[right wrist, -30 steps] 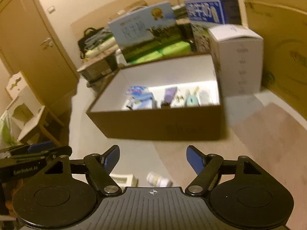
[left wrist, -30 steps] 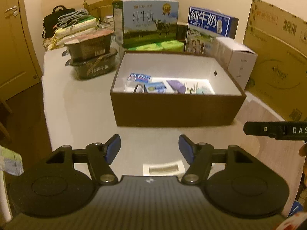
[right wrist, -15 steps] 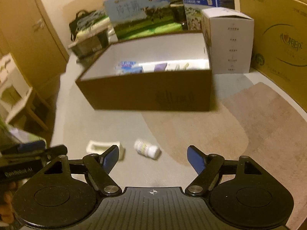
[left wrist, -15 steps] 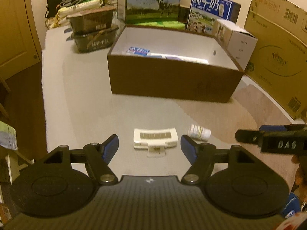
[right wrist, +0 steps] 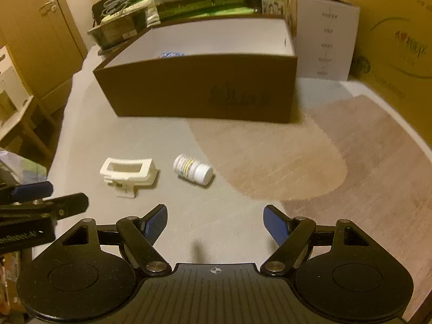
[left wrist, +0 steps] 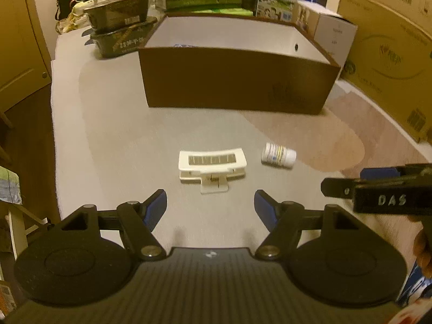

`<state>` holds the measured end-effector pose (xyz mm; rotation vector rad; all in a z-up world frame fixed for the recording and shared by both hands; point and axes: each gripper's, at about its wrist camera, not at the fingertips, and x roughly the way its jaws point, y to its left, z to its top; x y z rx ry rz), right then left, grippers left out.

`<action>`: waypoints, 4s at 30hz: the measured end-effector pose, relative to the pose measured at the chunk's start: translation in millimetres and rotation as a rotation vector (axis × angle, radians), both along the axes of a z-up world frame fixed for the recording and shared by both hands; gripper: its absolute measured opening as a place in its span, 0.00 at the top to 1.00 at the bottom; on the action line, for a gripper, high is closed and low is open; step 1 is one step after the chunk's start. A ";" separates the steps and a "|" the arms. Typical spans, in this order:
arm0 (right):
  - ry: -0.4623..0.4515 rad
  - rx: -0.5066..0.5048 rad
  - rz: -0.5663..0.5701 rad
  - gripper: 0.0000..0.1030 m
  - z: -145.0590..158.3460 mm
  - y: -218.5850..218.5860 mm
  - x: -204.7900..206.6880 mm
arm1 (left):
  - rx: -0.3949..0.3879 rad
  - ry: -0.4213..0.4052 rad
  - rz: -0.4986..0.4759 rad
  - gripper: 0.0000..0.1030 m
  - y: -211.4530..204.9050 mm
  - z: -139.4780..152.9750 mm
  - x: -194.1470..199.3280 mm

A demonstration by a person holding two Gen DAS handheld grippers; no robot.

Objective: Organize rigid objects
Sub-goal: 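Move the left tool to the white clip holder while the right tool approaches the white pill bottle, then close the left tool on the white clip holder while the right tool grasps the pill bottle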

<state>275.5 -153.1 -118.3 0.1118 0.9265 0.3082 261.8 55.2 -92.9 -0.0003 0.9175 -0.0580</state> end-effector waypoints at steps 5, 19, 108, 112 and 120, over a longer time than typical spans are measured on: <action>0.020 -0.003 0.009 0.24 -7.0 -0.5 1.1 | -0.006 0.030 -0.006 0.33 -0.4 -10.0 -0.6; 0.031 -0.027 0.038 0.24 -22.2 6.2 9.3 | 0.017 0.008 -0.043 0.32 3.8 -29.6 11.9; -0.014 -0.048 0.084 0.52 -49.4 -4.1 39.5 | 0.118 -0.006 -0.156 0.50 -6.7 -65.4 55.5; -0.015 -0.045 0.091 0.52 -48.9 -3.7 40.5 | 0.027 0.017 -0.116 0.43 4.8 -61.3 55.8; -0.019 -0.042 0.090 0.52 -47.5 1.1 48.6 | 0.116 0.031 -0.240 0.57 -6.7 -70.5 71.1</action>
